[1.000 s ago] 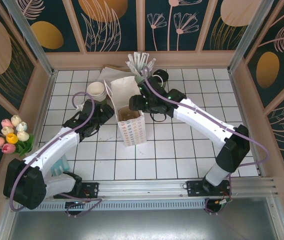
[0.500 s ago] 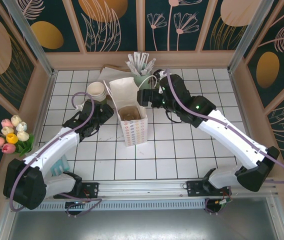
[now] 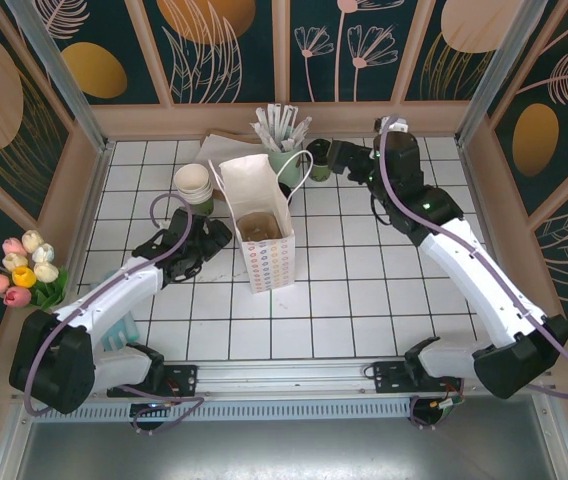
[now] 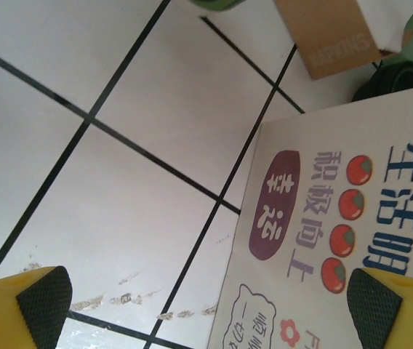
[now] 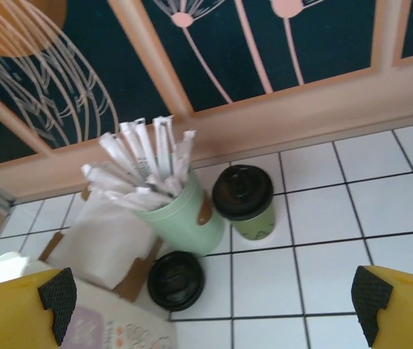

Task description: Pack the takeout coffee

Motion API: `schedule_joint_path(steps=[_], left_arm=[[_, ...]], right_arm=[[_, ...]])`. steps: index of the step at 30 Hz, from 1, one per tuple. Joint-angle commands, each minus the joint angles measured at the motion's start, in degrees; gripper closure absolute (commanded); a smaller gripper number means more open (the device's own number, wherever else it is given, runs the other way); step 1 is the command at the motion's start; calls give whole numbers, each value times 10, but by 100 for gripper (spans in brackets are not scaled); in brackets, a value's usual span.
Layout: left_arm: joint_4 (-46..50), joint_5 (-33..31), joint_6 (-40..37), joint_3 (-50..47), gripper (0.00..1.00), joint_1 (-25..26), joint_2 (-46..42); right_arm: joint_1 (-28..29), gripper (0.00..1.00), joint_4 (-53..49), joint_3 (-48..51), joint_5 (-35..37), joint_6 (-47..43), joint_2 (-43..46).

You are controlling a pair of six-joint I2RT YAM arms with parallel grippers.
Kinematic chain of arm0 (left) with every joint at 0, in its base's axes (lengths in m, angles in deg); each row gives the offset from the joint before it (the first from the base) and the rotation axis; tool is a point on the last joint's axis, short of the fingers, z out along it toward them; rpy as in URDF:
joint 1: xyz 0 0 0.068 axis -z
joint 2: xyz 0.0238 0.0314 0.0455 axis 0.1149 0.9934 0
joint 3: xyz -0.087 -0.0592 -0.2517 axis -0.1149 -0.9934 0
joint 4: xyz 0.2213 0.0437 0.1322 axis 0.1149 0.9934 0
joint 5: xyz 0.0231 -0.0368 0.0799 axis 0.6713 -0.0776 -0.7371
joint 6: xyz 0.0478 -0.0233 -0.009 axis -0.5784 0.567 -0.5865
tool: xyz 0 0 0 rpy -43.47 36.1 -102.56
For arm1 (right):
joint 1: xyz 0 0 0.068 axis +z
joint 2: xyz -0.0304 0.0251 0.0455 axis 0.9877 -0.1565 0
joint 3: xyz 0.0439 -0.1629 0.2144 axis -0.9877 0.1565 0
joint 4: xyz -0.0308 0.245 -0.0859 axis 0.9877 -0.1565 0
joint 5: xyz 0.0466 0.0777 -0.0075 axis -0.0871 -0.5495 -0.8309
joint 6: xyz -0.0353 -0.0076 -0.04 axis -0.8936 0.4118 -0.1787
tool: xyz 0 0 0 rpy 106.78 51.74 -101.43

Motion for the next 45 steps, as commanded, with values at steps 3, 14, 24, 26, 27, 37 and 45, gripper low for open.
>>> schedule_joint_path(steps=[3, 14, 24, 26, 27, 37, 45], left_arm=[[-20, 38, 20, -12, 1, 5, -9], [1, -24, 12, -8, 2, 11, -38], [-48, -78, 31, -36, 1, 11, -85], [-49, -82, 33, -32, 1, 10, -83], [-50, -84, 33, -31, 2, 10, -81], [-51, -83, 32, -15, 2, 11, -51], [-50, -78, 25, -1, 1, 11, -35]], right_arm=[[-97, 1, 95, 49, -85, -36, -23], [-242, 1, 135, 10, -351, -128, -212], [-235, 1, 23, -205, -518, -254, -455], [-226, 1, 9, -252, -525, -265, -493], [-219, 1, 4, -274, -525, -272, -511], [-188, 1, -46, -404, -496, -301, -608], [-177, 1, -76, -428, -481, -330, -627]])
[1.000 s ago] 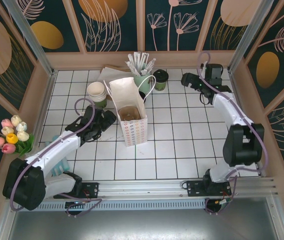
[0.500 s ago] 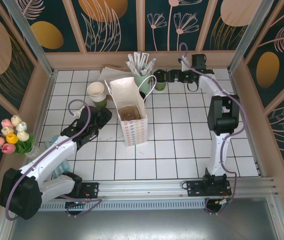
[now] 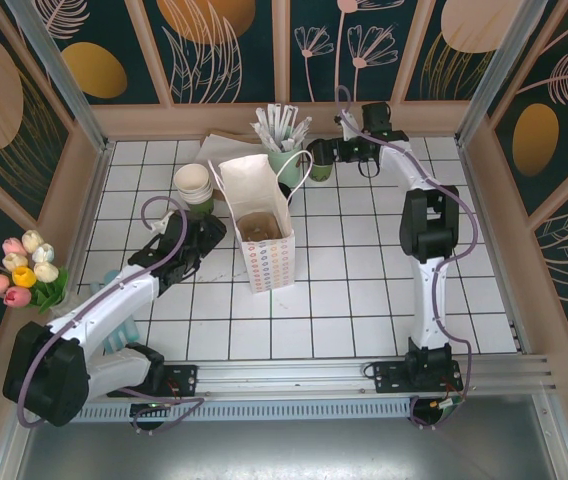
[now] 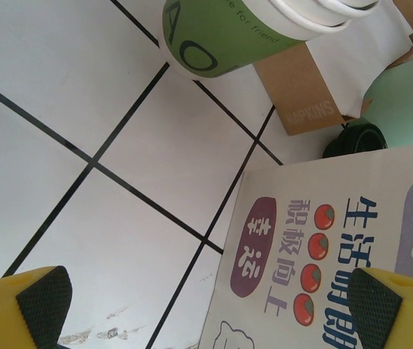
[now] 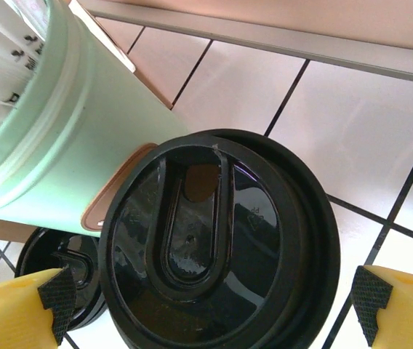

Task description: Pack the takeout coffee

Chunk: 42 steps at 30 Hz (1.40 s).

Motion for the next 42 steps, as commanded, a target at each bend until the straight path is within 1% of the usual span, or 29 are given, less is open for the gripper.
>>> schedule_joint_path(steps=[1, 4, 10, 14, 19, 23, 30, 34, 42], left_arm=[[-8, -5, -3, 19, 1, 2, 3], [-8, -4, -4, 19, 2, 2, 0], [-7, 2, -3, 12, 2, 2, -5], [0, 1, -6, 12, 2, 2, -7], [-4, 1, -3, 7, 2, 2, -11], [-6, 5, -1, 5, 1, 2, -11], [-6, 8, -8, 6, 1, 2, -11], [-2, 3, -15, 10, 2, 2, -22], [6, -18, -23, -3, 2, 2, -63]], right_arm=[[8, 1, -29, -26, -7, -30, -18], [13, 1, -31, -32, -20, -35, -24], [24, 1, -17, -49, 22, -30, -36], [26, 1, -3, -54, 32, -22, -41], [25, 1, 5, -59, 25, -16, -44], [25, 8, 1, -63, 22, -15, -44], [24, 14, -12, -56, 38, 0, -34], [24, 16, 9, -12, 50, 13, -3], [23, 17, 85, 148, 53, 38, 97]])
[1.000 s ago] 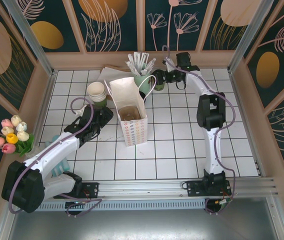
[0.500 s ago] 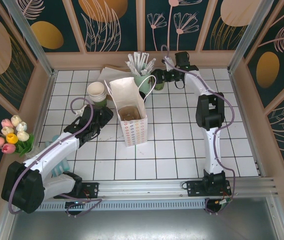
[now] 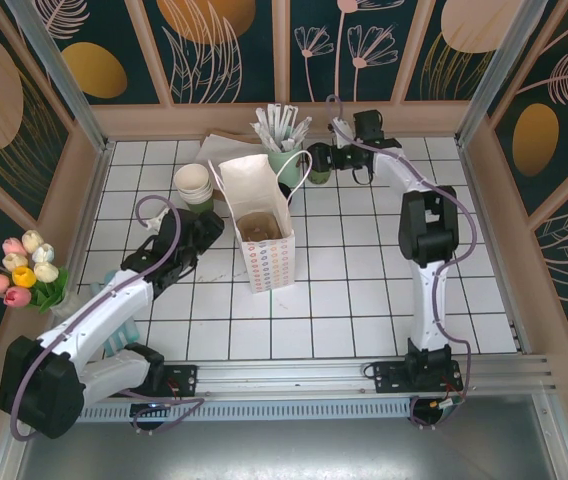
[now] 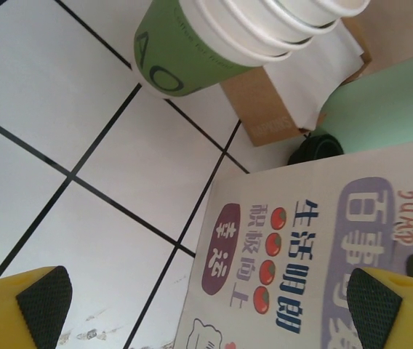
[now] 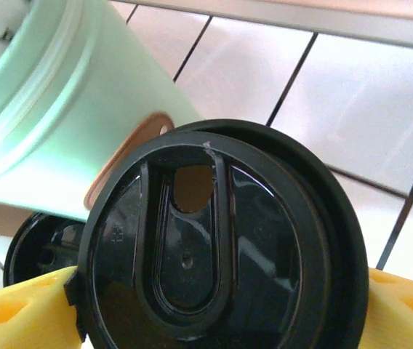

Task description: Pack the takeout coffee

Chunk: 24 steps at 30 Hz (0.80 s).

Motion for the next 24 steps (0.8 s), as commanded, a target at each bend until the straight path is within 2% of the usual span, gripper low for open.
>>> schedule_joint_path(steps=[1, 8, 24], left_arm=[[5, -17, -14, -9, 2, 2, -21], [3, -24, -21, -17, 2, 2, -48], [-7, -28, -33, -22, 2, 2, -64]], right_arm=[[0, 17, 31, 59, 9, 19, 56], [7, 18, 72, 203, 36, 57, 159], [47, 19, 62, 430, 83, 107, 354]])
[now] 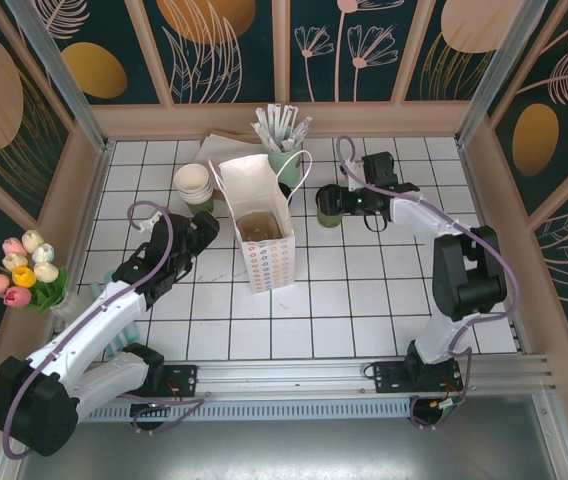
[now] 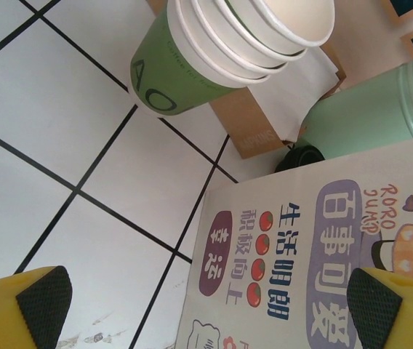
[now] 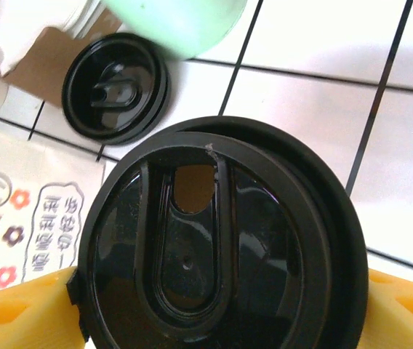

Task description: Pack the takeout coffee

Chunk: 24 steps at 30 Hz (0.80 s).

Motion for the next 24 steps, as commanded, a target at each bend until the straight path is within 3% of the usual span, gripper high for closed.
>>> schedule_joint_path(steps=[1, 14, 24], left_arm=[[-7, -14, -15, 0, 1, 2, -10], [-15, -26, -21, 1, 1, 2, -16], [-21, -19, -17, 0, 2, 2, -7]], right_arm=[[14, 19, 0, 39, 17, 23, 54], [41, 19, -30, 176, 19, 69, 194], [41, 15, -38, 198, 17, 64, 202]])
